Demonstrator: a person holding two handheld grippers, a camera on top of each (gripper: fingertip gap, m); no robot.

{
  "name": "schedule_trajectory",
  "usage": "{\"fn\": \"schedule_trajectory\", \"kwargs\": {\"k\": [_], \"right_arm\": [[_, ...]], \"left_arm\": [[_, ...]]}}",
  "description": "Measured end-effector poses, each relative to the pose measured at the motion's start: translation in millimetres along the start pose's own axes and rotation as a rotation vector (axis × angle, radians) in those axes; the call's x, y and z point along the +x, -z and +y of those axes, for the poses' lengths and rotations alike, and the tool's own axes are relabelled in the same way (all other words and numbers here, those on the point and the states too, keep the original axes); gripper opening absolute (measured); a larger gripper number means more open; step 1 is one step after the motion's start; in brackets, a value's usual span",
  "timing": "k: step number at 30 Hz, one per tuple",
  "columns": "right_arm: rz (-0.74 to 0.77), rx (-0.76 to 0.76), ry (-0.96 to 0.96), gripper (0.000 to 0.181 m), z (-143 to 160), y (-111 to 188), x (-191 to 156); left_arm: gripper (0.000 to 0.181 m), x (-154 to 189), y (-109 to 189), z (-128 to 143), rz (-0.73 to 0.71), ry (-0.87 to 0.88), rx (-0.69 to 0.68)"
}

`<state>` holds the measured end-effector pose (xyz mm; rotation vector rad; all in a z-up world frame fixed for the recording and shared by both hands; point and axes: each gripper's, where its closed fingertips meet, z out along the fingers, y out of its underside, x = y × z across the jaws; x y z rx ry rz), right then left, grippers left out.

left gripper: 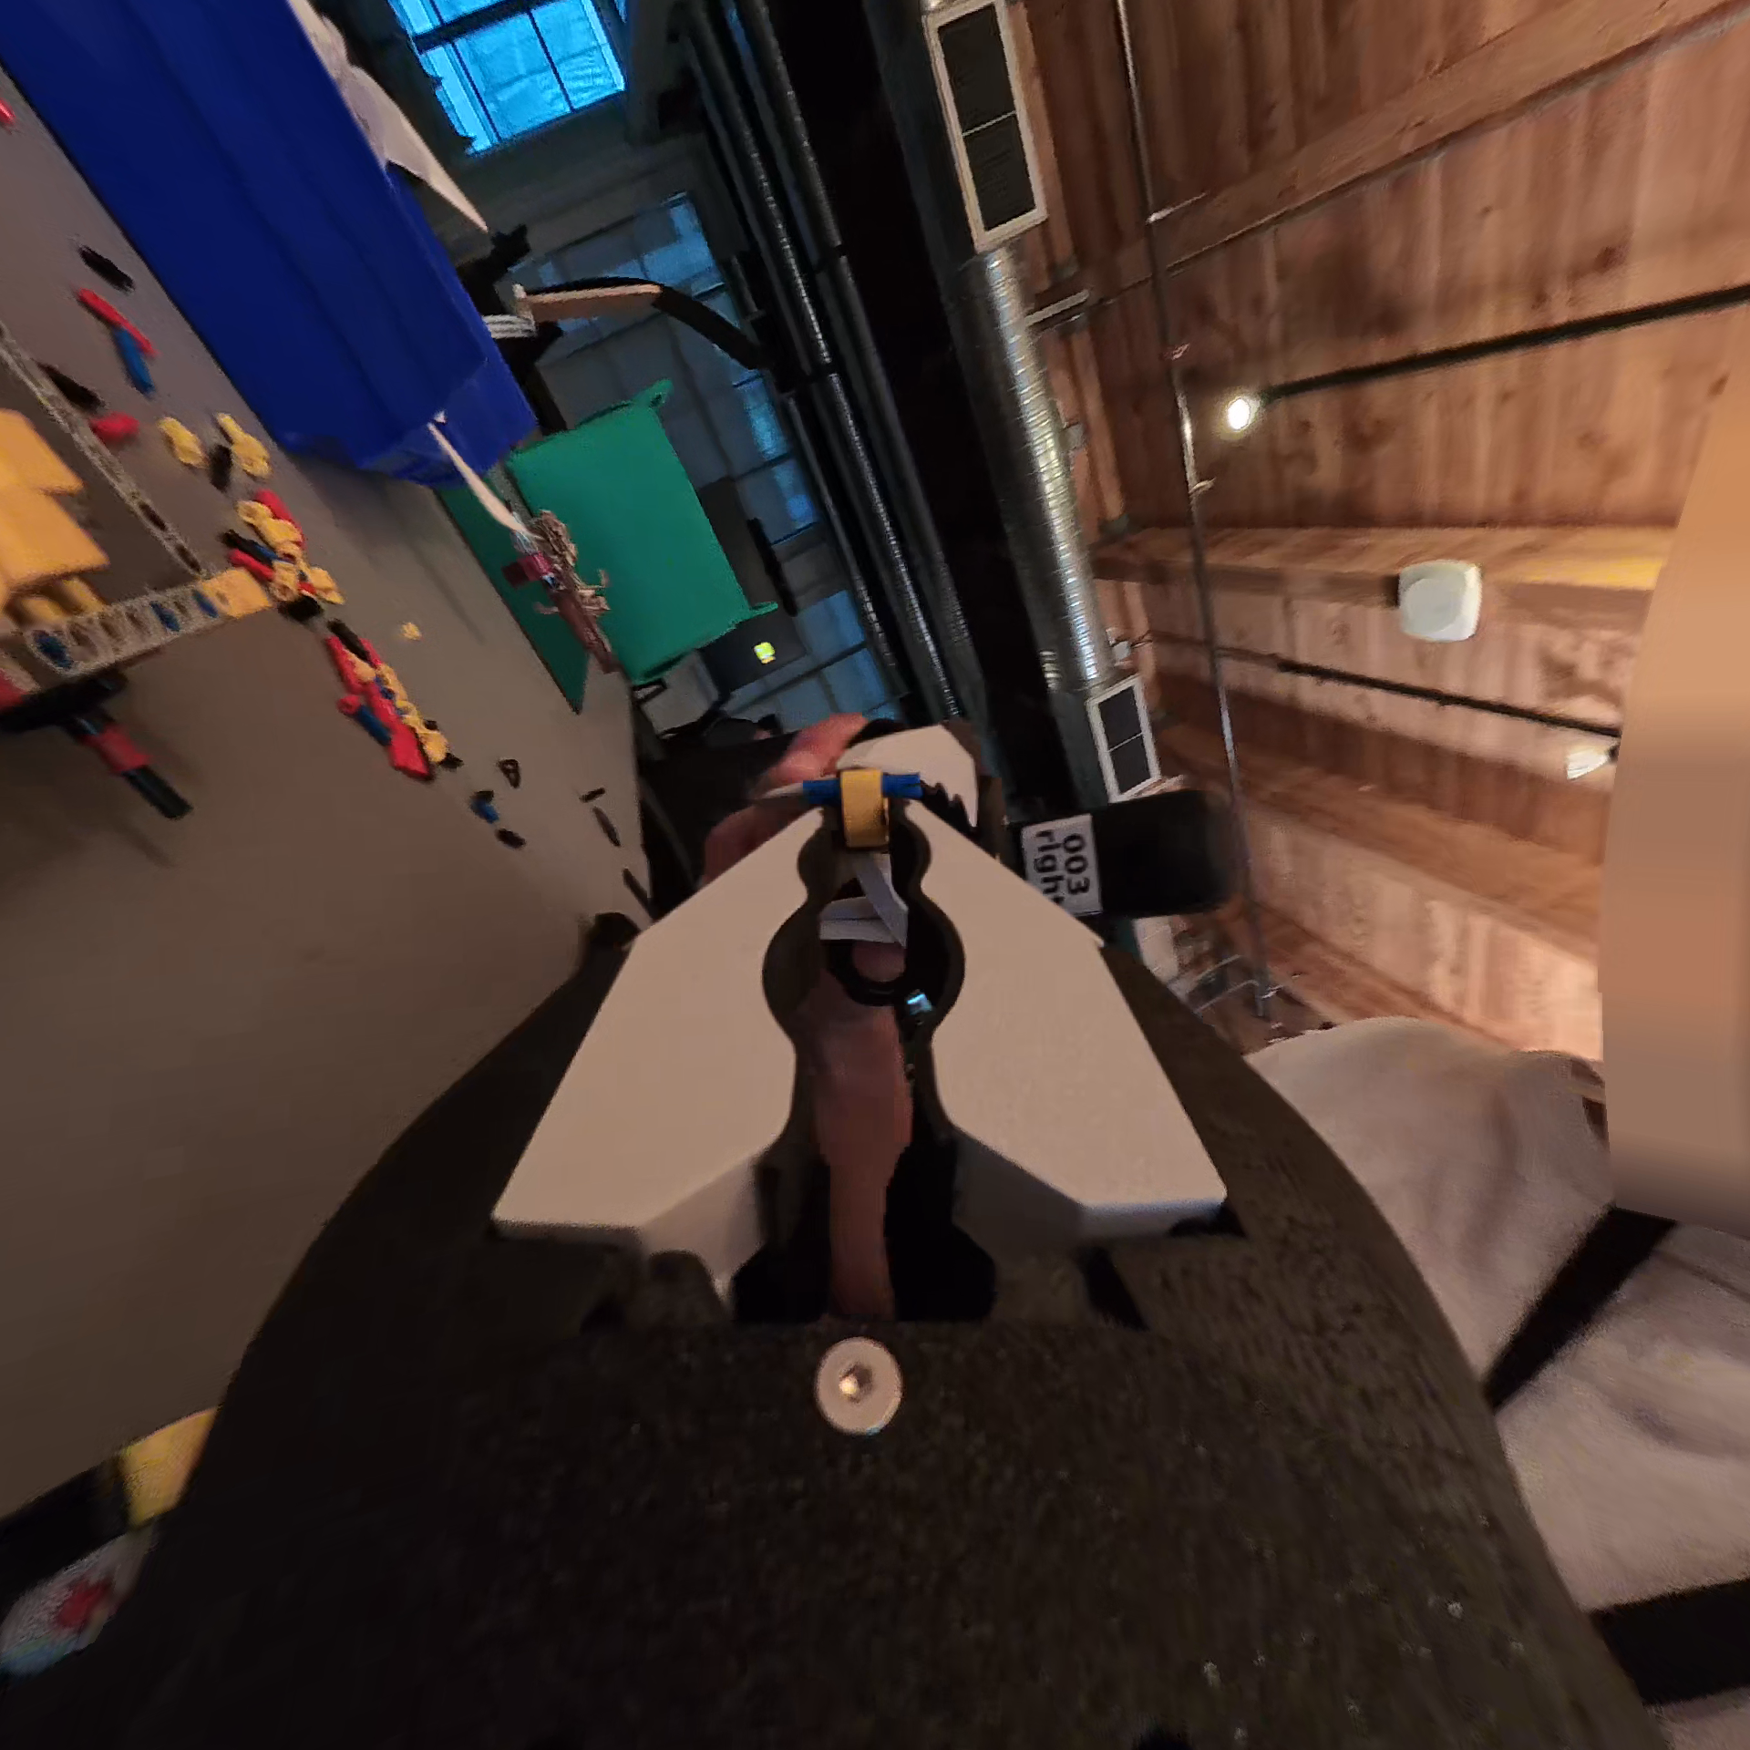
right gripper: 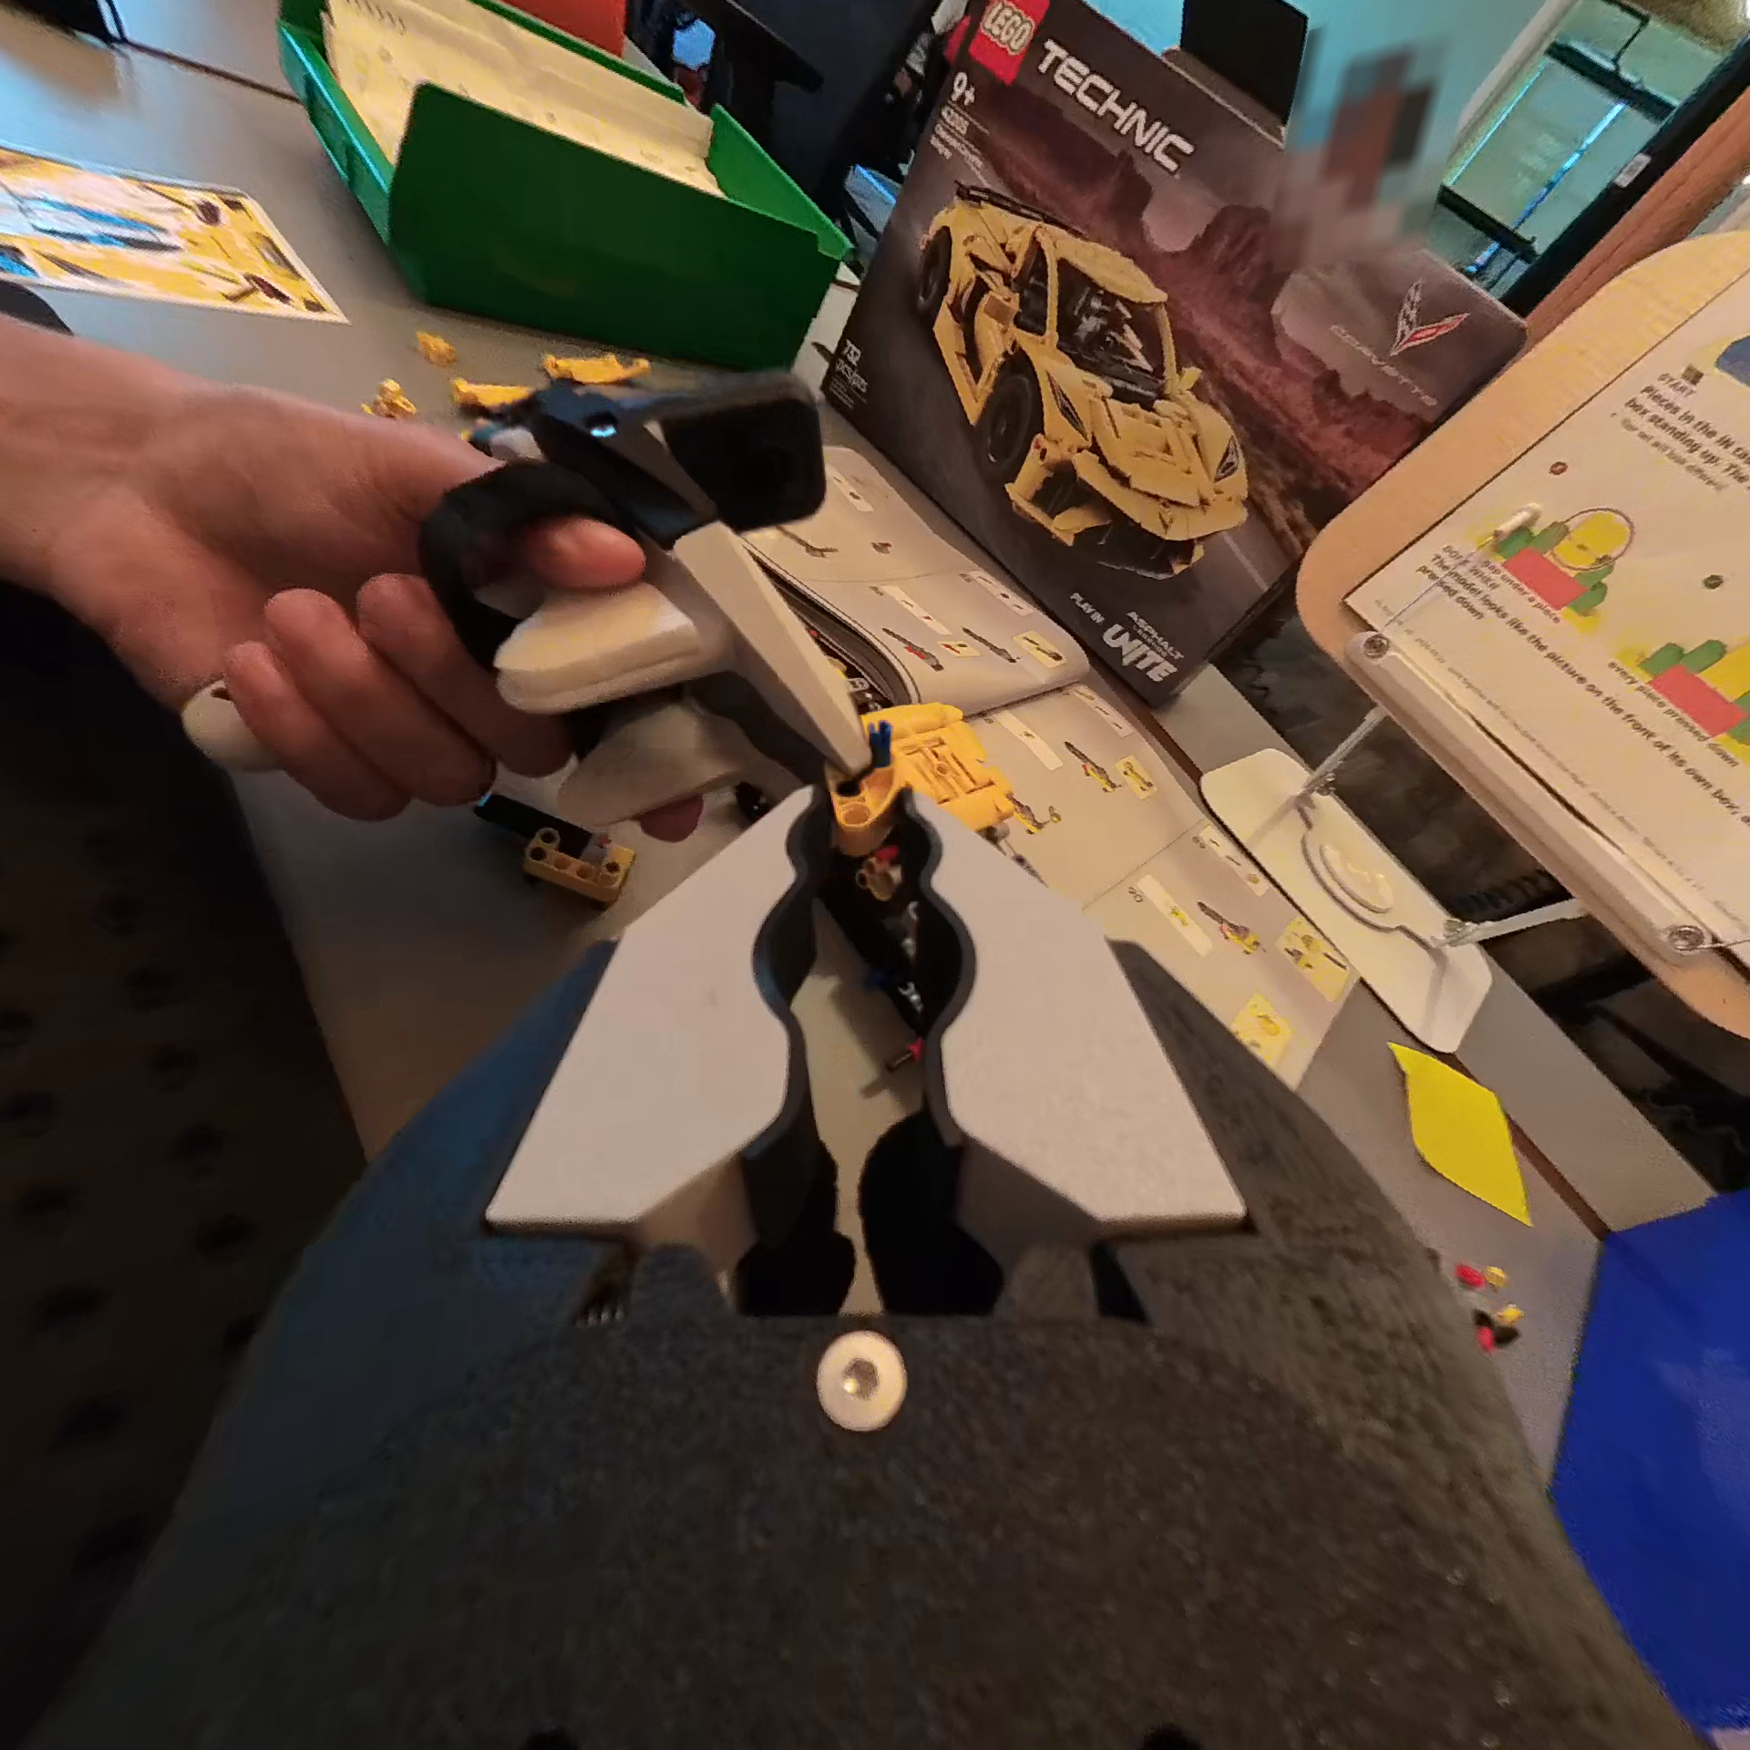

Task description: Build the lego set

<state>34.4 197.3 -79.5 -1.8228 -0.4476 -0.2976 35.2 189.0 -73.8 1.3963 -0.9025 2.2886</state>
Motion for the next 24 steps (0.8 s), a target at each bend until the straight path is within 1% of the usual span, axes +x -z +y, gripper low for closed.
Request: {"fn": "schedule_trajectory", "kwargs": {"k": [2,5,8,10,11,12,13,14,15,16,17,18,19,20,22,24], "right_arm": [[-0.015,0.015,-0.010,0.013,1,1,-1],[-0.035,0.036,-0.039,0.013,1,1,-2],[-0.028,0.055,-0.082,0.013,-4,0,-1],[-0.019,0.060,-0.136,0.016,-4,8,1],[-0.028,0.062,-0.173,0.020,-4,18,3],[-0.018,0.046,-0.222,0.021,1,31,9],[0.008,0.006,-0.266,0.021,14,50,20],[0.067,-0.052,-0.300,0.020,34,74,37],[0.163,-0.131,-0.332,0.020,61,105,59],[0.267,-0.233,-0.369,0.018,96,144,80],[0.365,-0.379,-0.409,0.017,139,187,98],[0.433,-0.525,-0.459,0.017,179,229,106],[0.477,-0.617,-0.511,0.017,209,264,109],[0.494,-0.668,-0.553,0.017,229,288,108],[0.453,-0.810,-0.569,0.015,255,315,99],[0.371,-0.915,-0.535,0.014,261,321,95]], "left_arm": [[0.007,0,0,1,0.009,0.019,-0.003],[0.007,1,1,3,-0.021,-0.046,-0.026],[0.007,5,2,1,-0.009,-0.068,-0.013],[0.007,4,5,-4,-0.029,-0.097,0.007],[0.007,3,8,-8,-0.051,-0.123,0.015],[0.007,3,11,-12,-0.075,-0.158,0.025],[0.007,4,14,-17,-0.095,-0.196,0.038],[0.007,5,17,-22,-0.111,-0.233,0.051],[0.007,6,19,-26,-0.128,-0.266,0.061],[0.007,7,21,-28,-0.143,-0.293,0.061],[0.008,7,21,-29,-0.156,-0.314,0.054],[0.008,6,20,-28,-0.168,-0.333,0.046],[0.008,6,19,-27,-0.177,-0.351,0.038],[0.008,6,17,-24,-0.180,-0.368,0.025],[0.007,4,12,-18,-0.201,-0.407,-0.012],[0.008,1,8,-11,-0.230,-0.455,-0.055]]}}
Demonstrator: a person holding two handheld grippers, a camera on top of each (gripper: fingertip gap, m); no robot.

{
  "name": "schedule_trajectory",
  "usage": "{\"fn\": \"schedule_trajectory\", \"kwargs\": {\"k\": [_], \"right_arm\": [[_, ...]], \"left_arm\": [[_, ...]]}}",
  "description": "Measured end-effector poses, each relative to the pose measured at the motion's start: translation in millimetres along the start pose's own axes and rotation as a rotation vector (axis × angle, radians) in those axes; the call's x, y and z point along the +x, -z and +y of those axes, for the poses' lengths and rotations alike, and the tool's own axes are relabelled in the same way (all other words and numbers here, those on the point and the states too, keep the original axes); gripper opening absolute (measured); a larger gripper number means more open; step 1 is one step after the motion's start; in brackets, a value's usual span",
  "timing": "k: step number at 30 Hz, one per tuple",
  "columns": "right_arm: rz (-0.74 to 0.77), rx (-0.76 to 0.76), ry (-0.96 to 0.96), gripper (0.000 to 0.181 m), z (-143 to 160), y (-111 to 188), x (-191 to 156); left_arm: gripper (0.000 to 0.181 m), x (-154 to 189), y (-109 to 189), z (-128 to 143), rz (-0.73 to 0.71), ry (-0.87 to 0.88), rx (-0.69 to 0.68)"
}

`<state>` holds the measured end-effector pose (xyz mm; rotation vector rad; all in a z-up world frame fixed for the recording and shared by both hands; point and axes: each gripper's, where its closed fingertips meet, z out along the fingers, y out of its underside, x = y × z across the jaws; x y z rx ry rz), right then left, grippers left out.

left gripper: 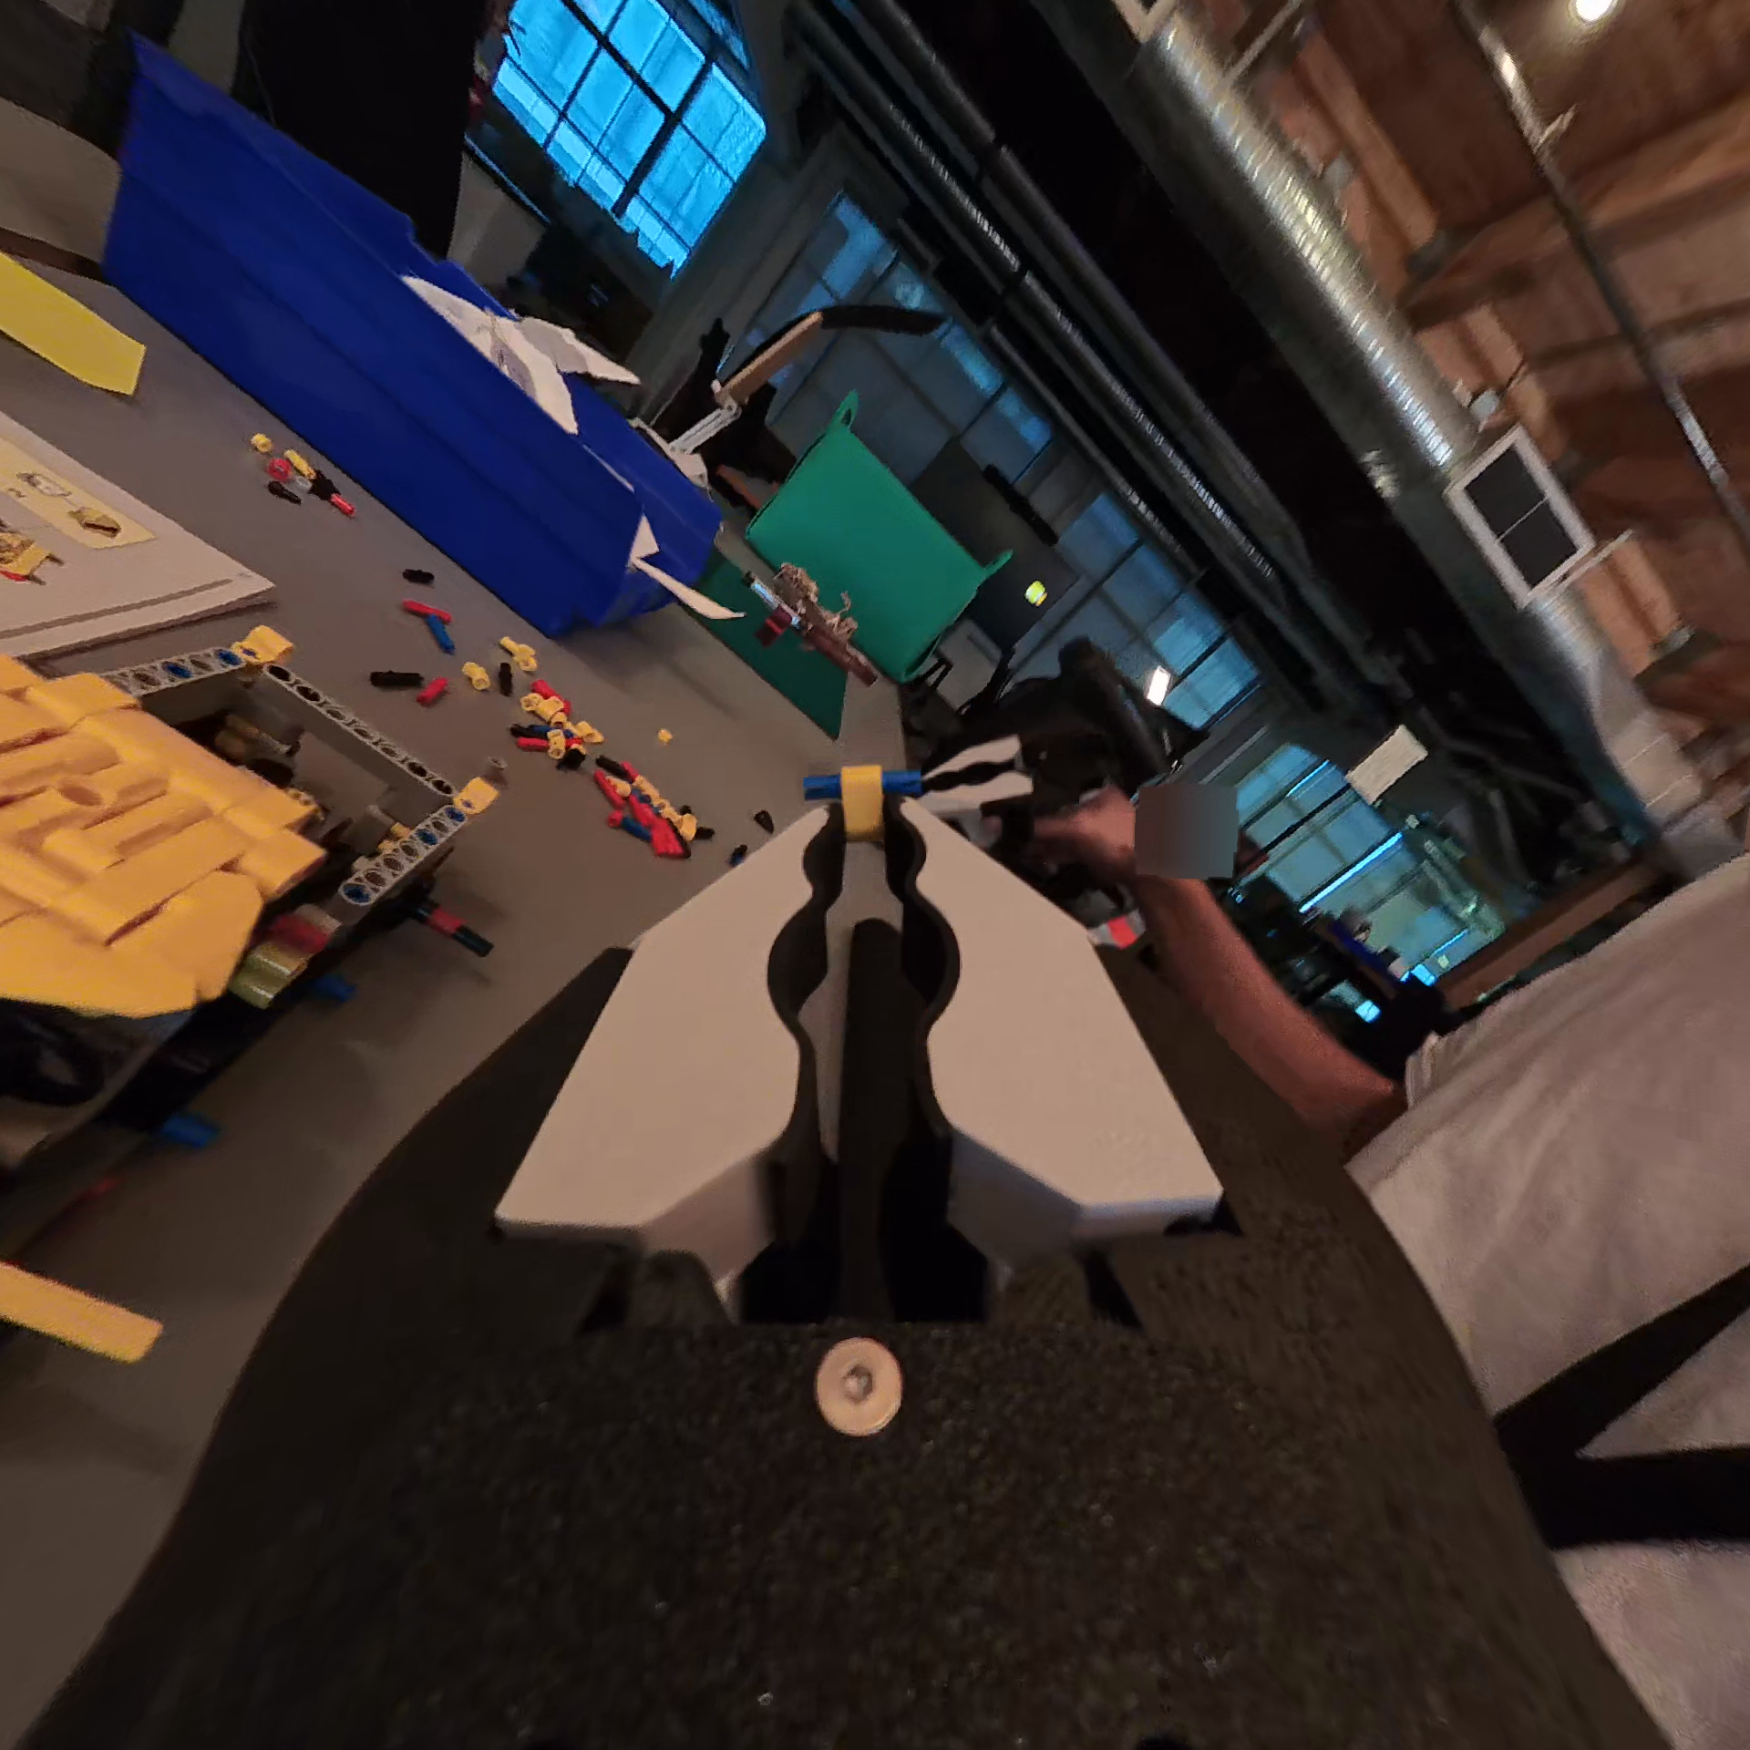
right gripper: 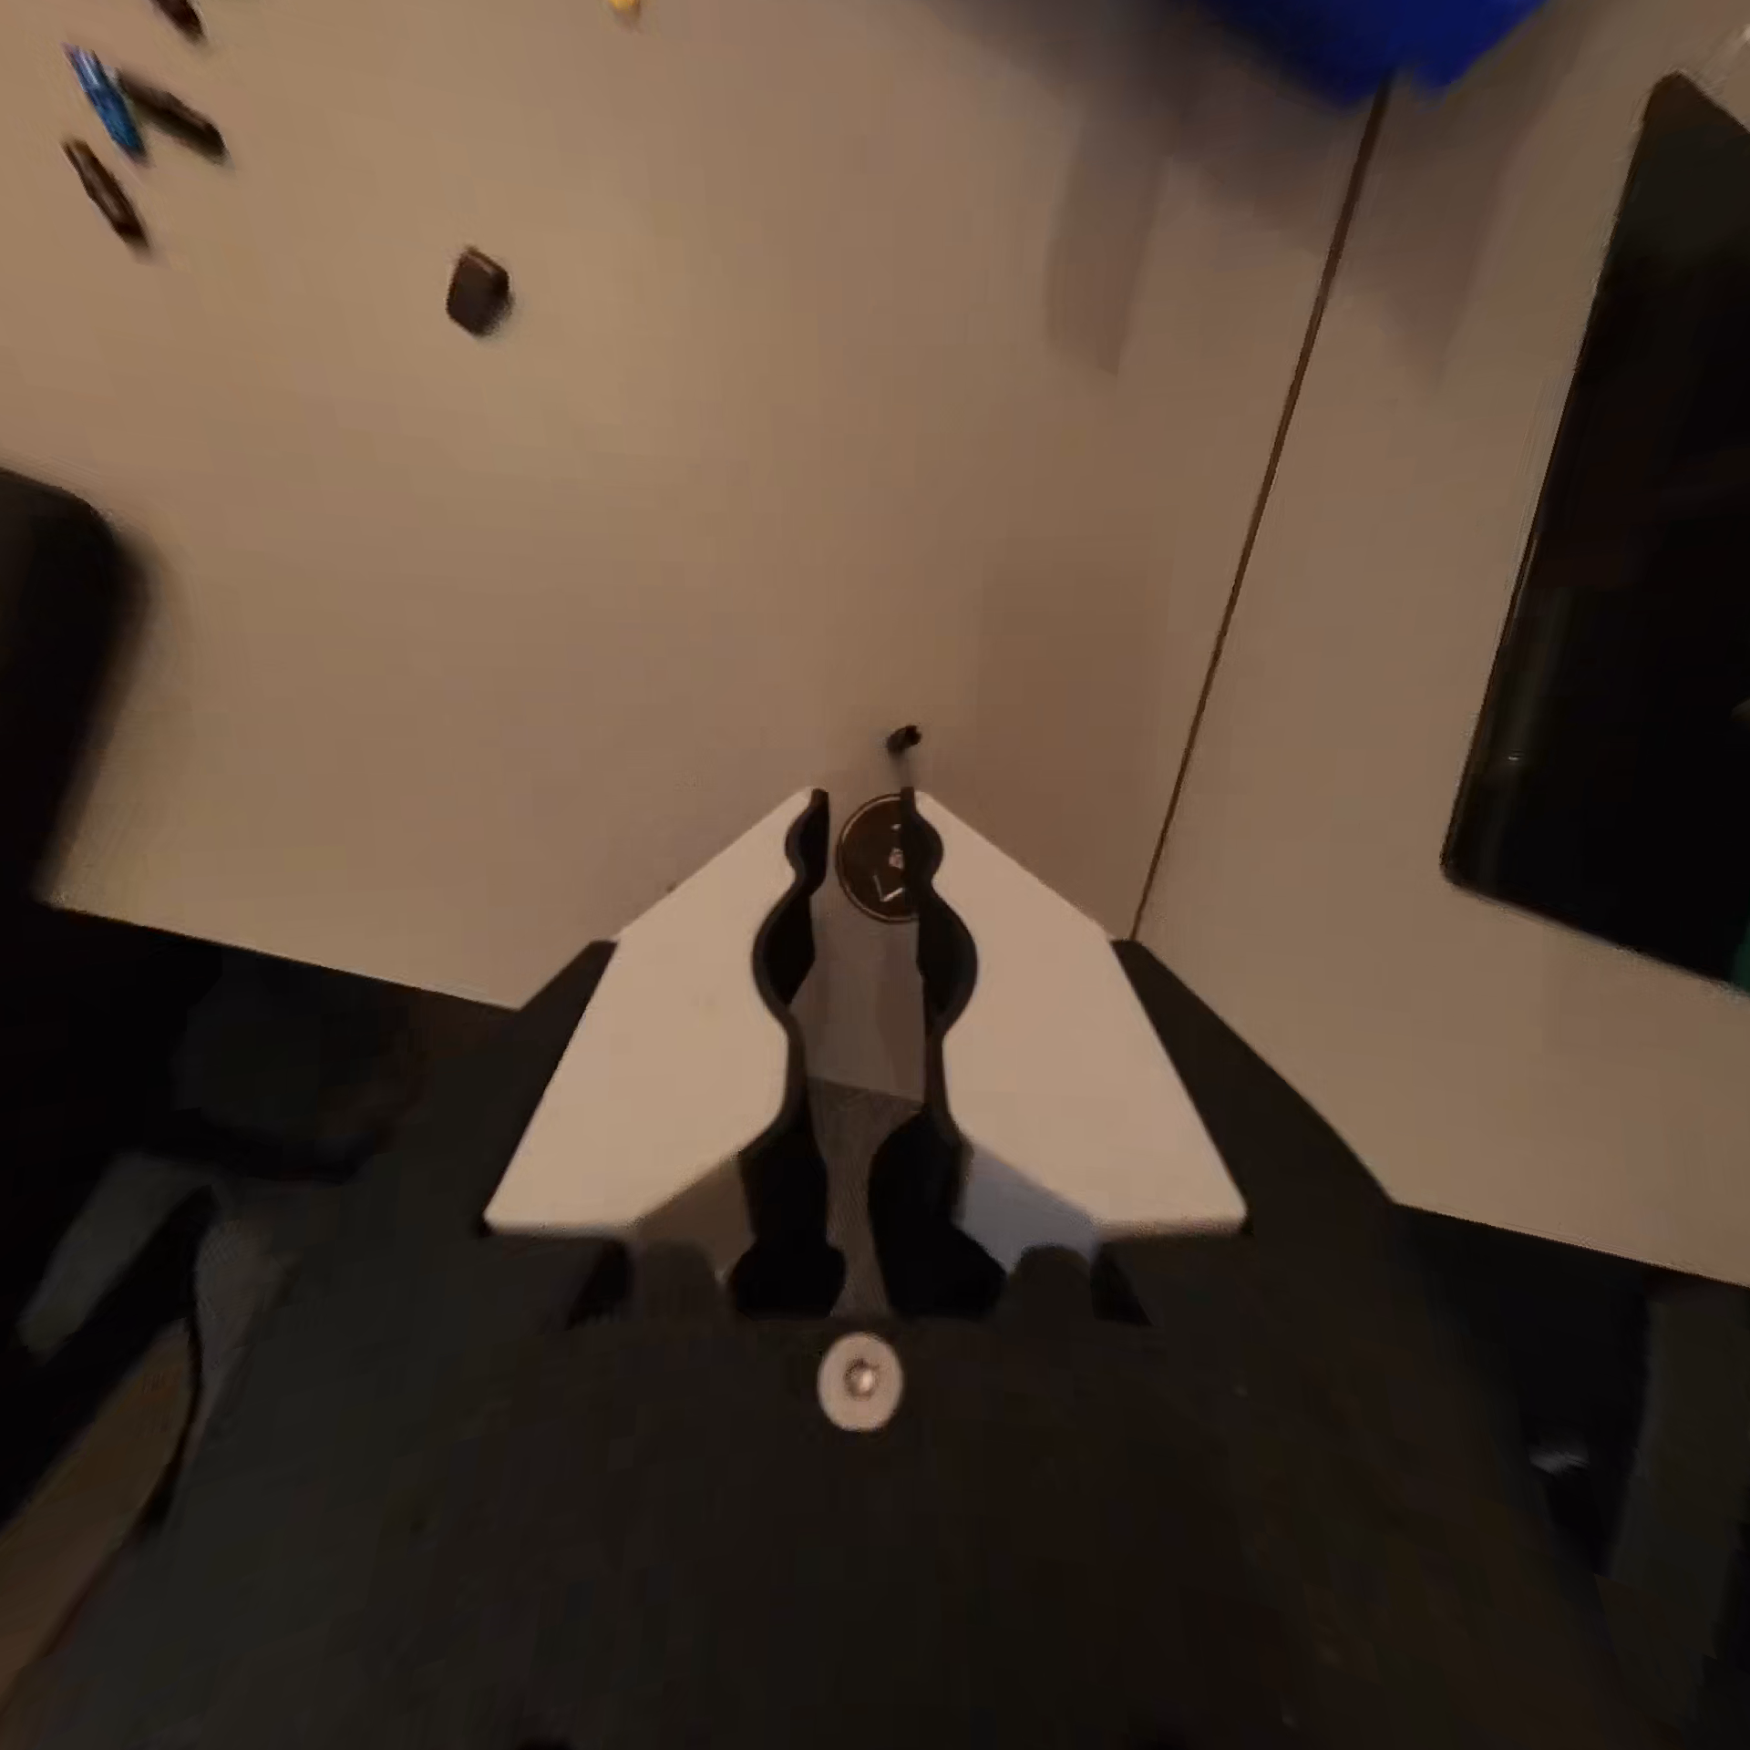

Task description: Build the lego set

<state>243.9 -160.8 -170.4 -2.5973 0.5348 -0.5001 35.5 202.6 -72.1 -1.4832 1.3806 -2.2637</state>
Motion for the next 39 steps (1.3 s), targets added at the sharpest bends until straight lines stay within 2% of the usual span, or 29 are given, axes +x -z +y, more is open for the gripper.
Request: {"fn": "schedule_trajectory", "kwargs": {"k": [3,7,11,18,32,34,36,39], "right_arm": [[-0.085,-0.097,0.057,0.016,-8,-3,-1],[-0.097,-0.209,0.176,0.018,-3,-17,14],[-0.176,-0.209,0.192,0.019,2,-27,13],[-0.222,-0.190,0.212,0.014,3,-34,9],[-0.214,-0.226,0.231,0.004,2,-41,11],[-0.176,-0.182,0.240,0.003,-11,-37,12],[-0.158,-0.047,0.257,0.003,-47,-25,-5],[-0.199,0.235,0.311,0.004,-122,-1,-68]], "left_arm": [[0.008,3,-3,4,0.000,-0.042,-0.022],[0.008,1,-3,5,0.006,-0.037,-0.034],[0.008,-3,-2,7,-0.008,-0.042,-0.045],[0.008,-4,-5,8,-0.009,-0.036,-0.048],[0.007,-10,-3,7,-0.042,-0.056,-0.045],[0.008,-10,-3,6,-0.047,-0.063,-0.041],[0.008,-12,-1,2,-0.055,-0.071,-0.018],[0.008,-18,4,-9,-0.083,-0.084,0.049]]}}
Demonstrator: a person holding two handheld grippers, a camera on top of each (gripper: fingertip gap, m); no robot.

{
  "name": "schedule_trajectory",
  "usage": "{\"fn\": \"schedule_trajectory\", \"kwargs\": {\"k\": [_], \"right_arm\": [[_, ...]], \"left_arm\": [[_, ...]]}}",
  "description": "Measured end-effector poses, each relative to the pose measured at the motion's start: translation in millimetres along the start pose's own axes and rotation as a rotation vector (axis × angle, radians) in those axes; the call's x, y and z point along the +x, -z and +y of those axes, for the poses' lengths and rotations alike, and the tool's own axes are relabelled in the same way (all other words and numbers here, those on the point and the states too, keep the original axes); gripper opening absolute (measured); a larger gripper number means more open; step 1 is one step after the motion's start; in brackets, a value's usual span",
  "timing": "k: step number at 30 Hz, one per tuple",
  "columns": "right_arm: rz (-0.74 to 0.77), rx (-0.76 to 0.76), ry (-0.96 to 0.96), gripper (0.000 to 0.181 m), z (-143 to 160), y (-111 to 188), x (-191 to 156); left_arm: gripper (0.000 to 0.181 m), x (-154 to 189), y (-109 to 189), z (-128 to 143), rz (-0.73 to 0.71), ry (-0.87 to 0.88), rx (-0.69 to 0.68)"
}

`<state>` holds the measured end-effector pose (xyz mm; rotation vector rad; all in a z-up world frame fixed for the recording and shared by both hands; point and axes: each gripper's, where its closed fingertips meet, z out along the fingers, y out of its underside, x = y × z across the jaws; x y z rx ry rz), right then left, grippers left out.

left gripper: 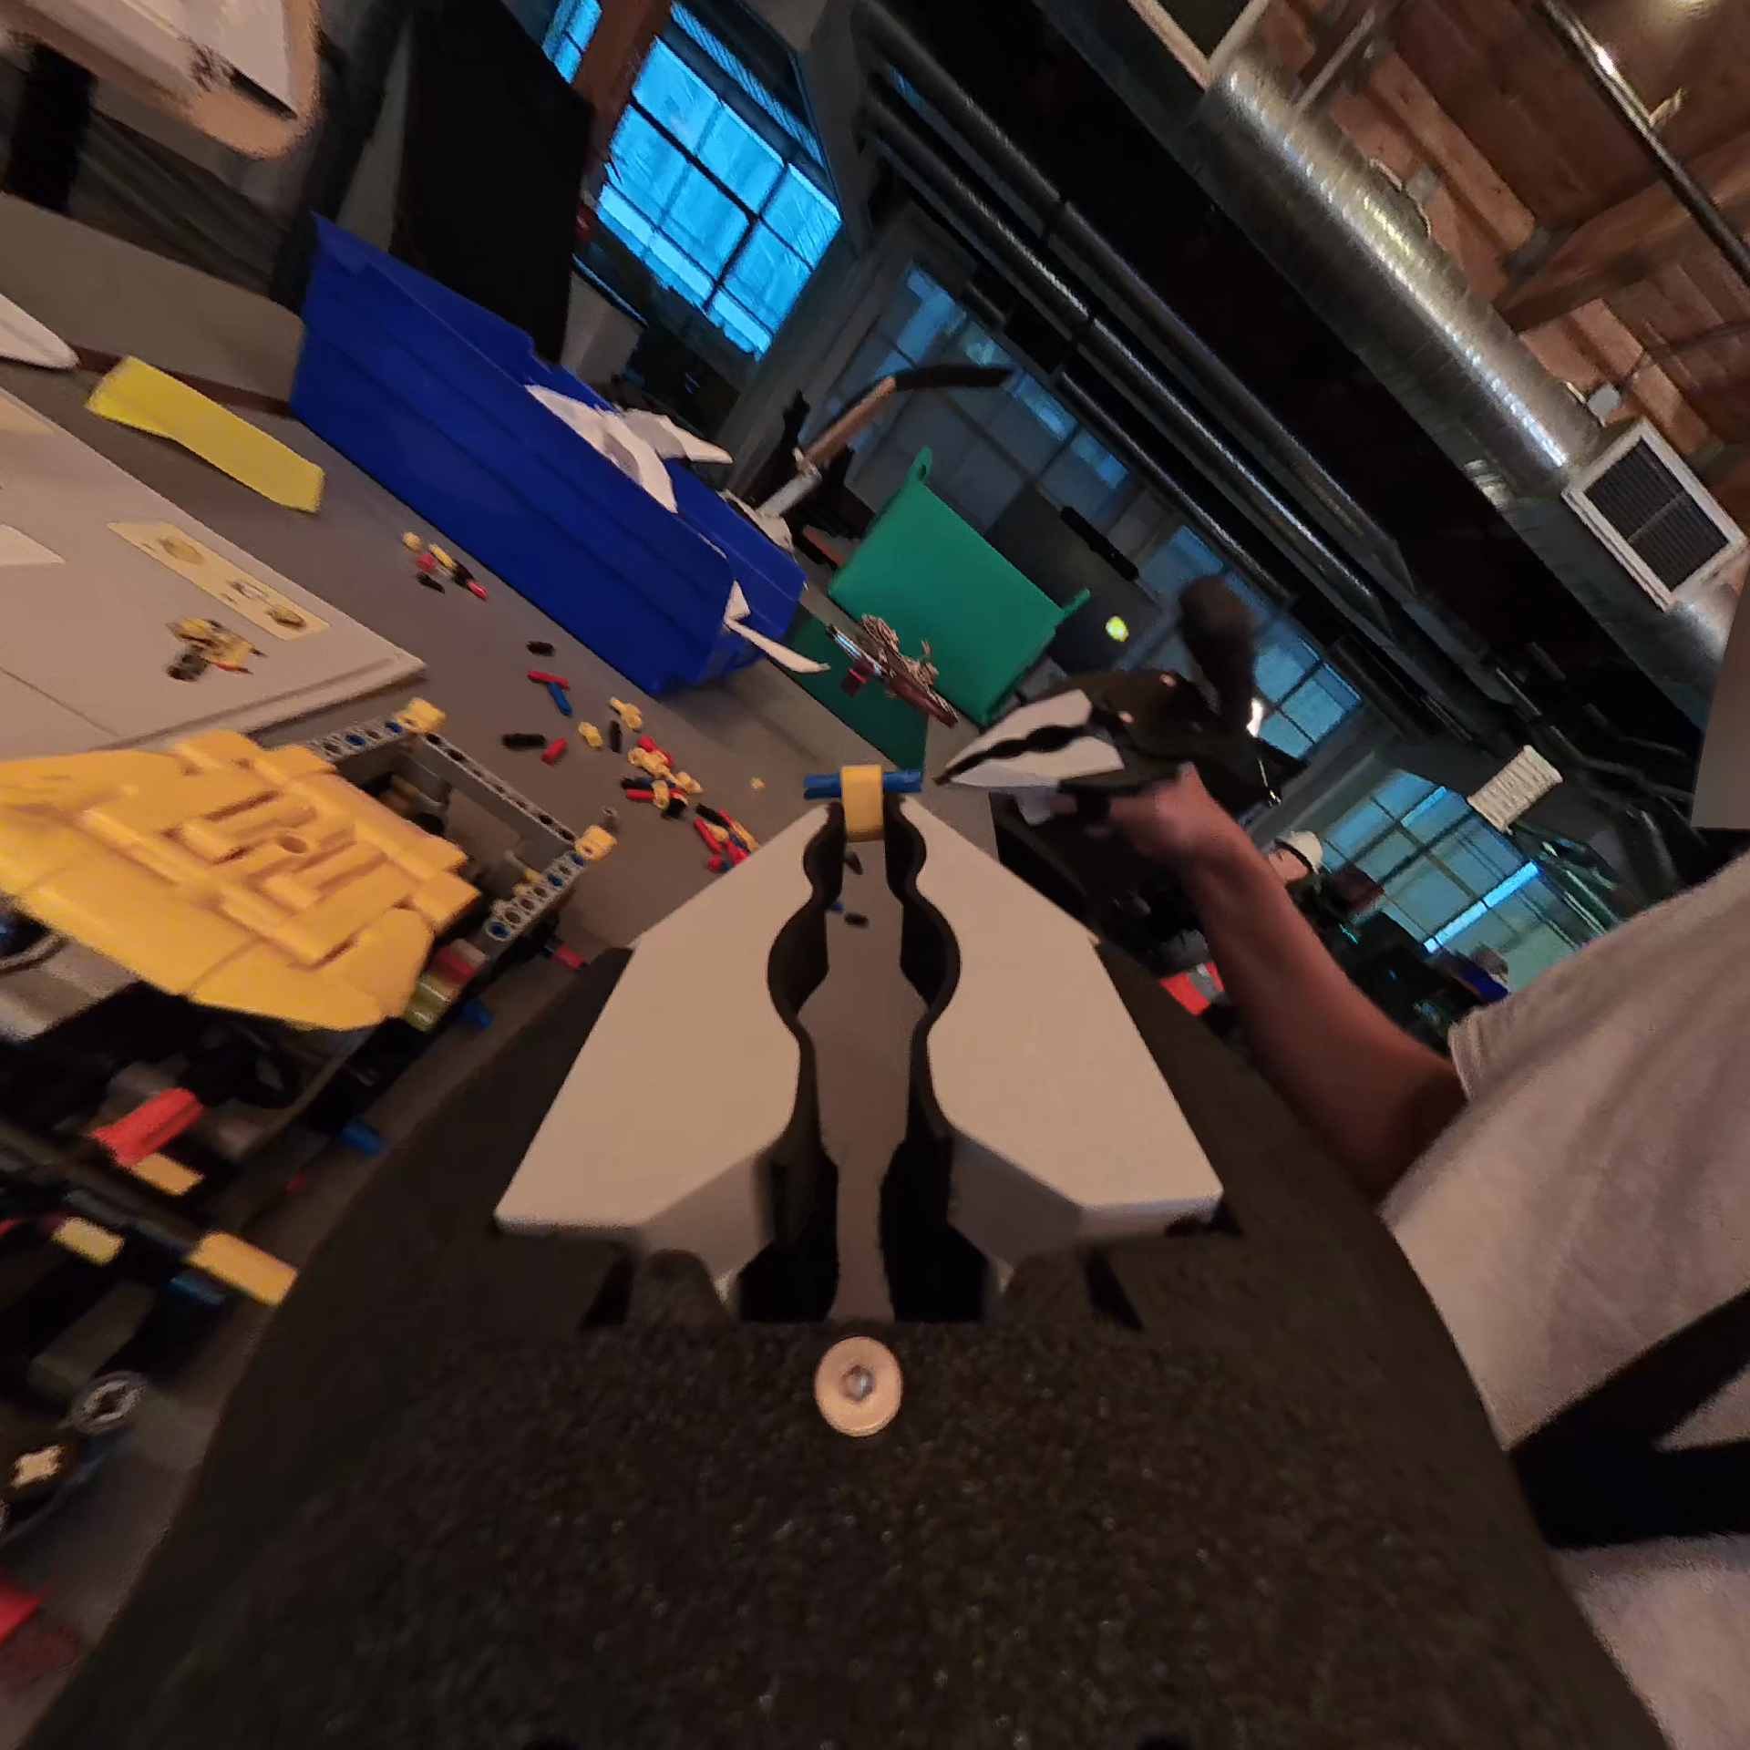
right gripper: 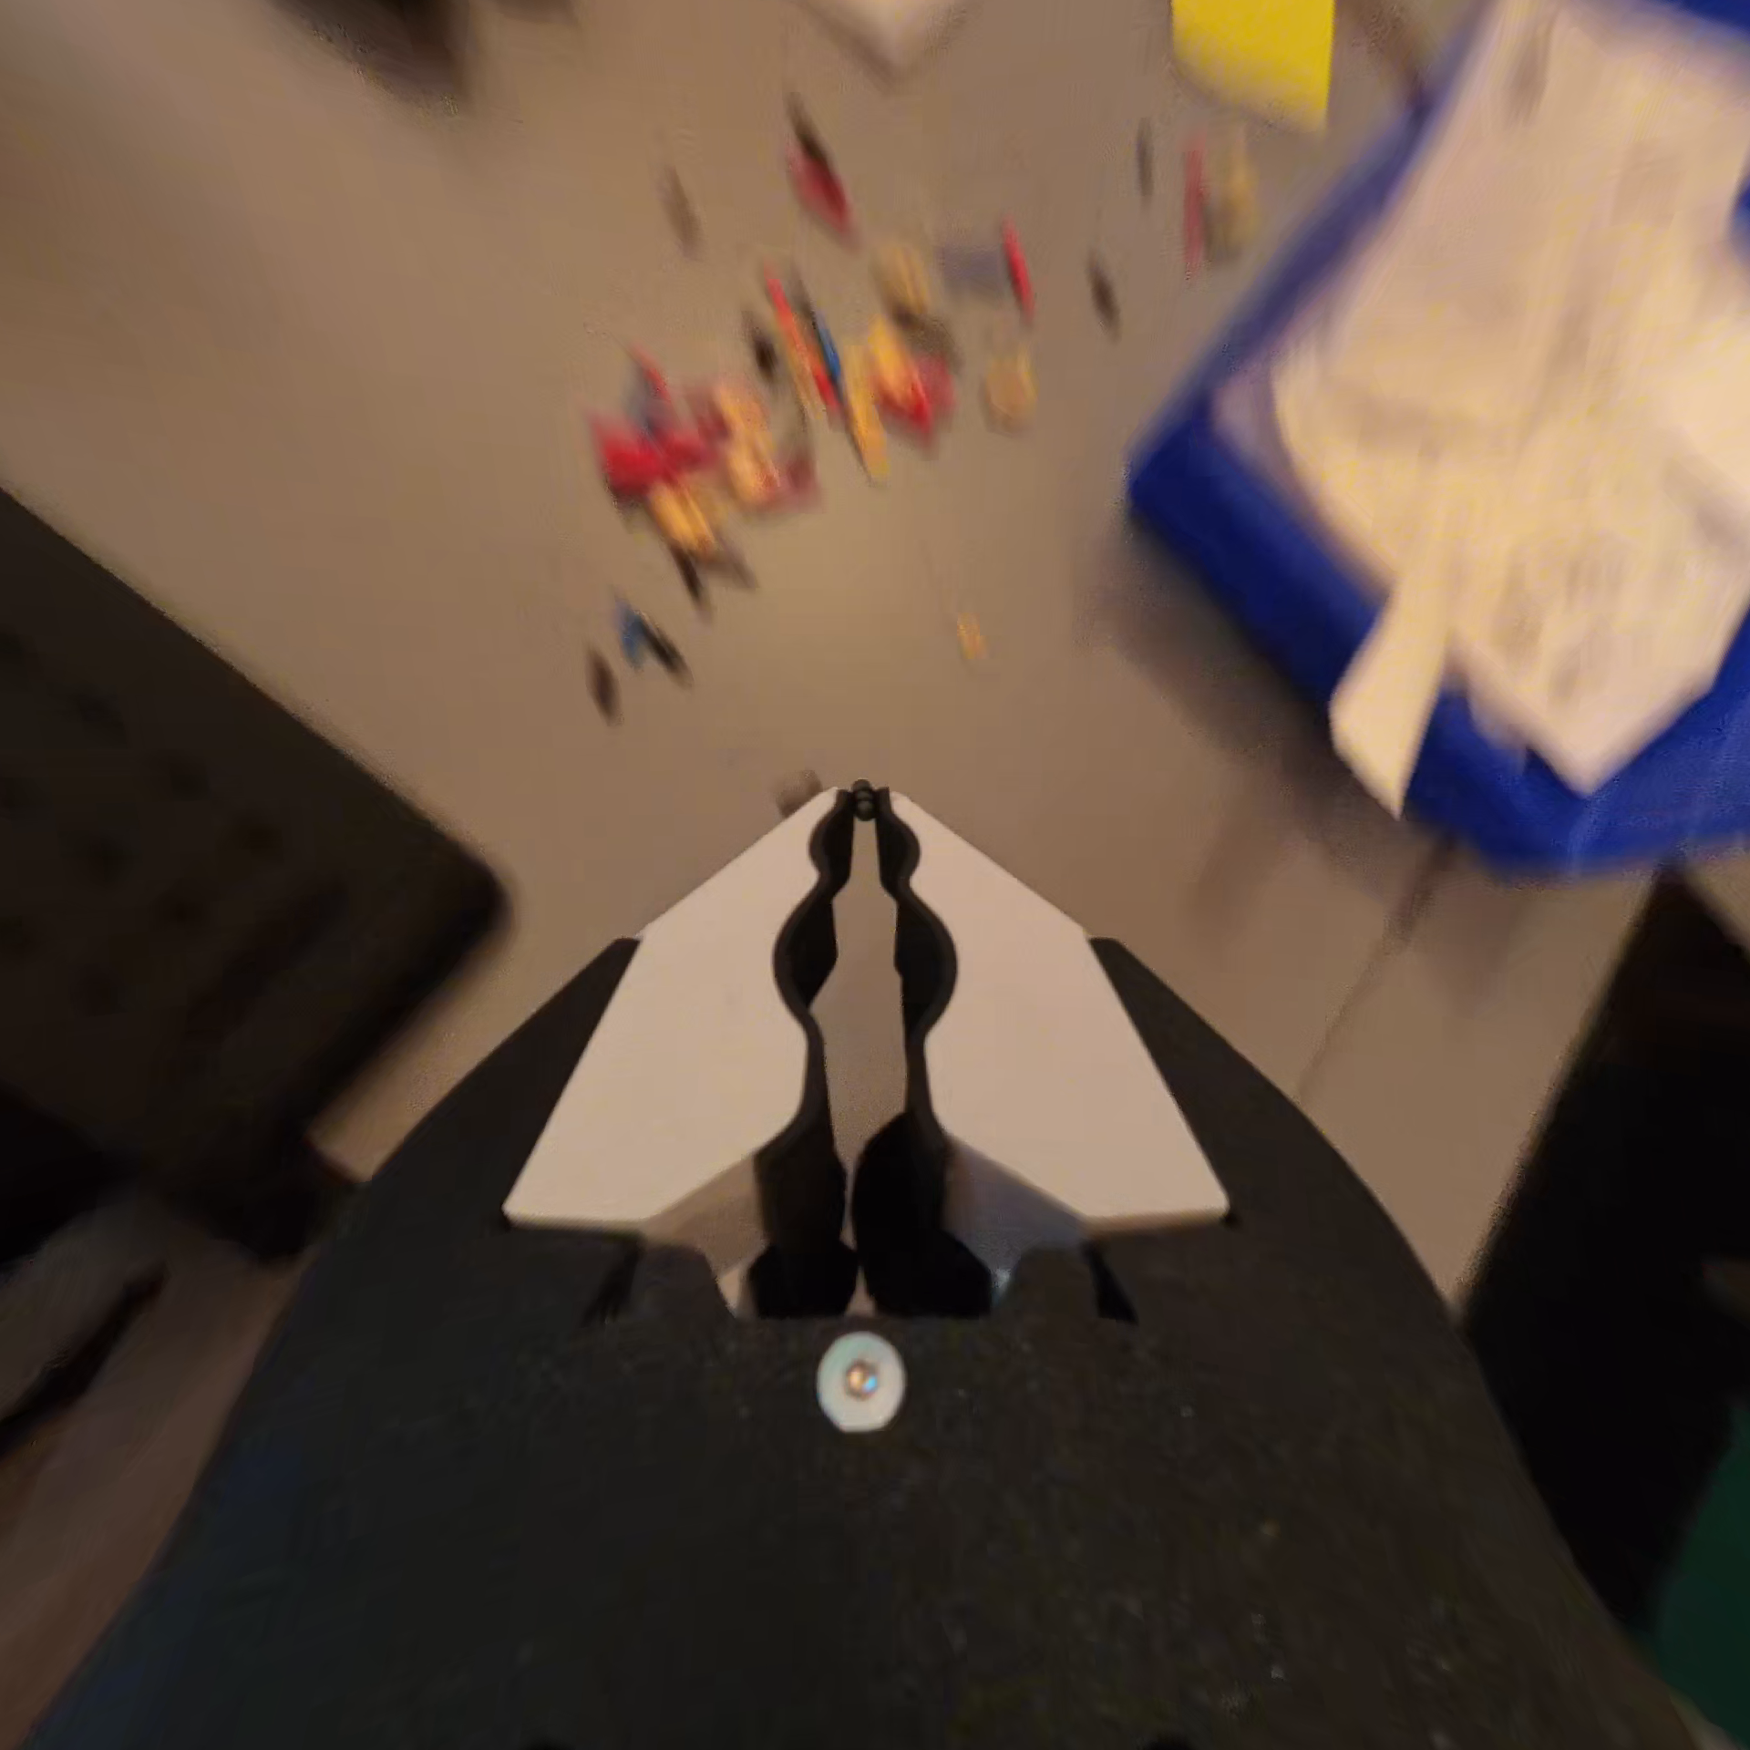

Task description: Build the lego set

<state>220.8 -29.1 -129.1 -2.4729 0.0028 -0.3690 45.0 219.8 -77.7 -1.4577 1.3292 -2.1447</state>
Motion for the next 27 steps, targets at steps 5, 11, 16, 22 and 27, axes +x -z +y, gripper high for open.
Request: {"fn": "schedule_trajectory", "kwargs": {"k": [5,11,16,22,27], "right_arm": [[-0.065,0.452,0.042,0.004,-149,-38,-98],[-0.017,0.629,0.069,0.003,-246,-90,-170],[0.020,0.663,0.043,0.003,-269,-100,-180],[0.038,0.631,0.050,0.004,-260,-104,-180],[0.030,0.629,0.044,0.004,-259,-103,-178]], "left_arm": [[0.008,-19,11,-18,-0.084,0.012,0.104],[0.008,-39,20,-21,-0.164,0.076,0.137],[0.008,-46,24,-16,-0.233,0.034,0.083],[0.008,-49,27,-17,-0.280,-0.023,0.052],[0.008,-52,25,-13,-0.320,-0.091,0.013]]}}
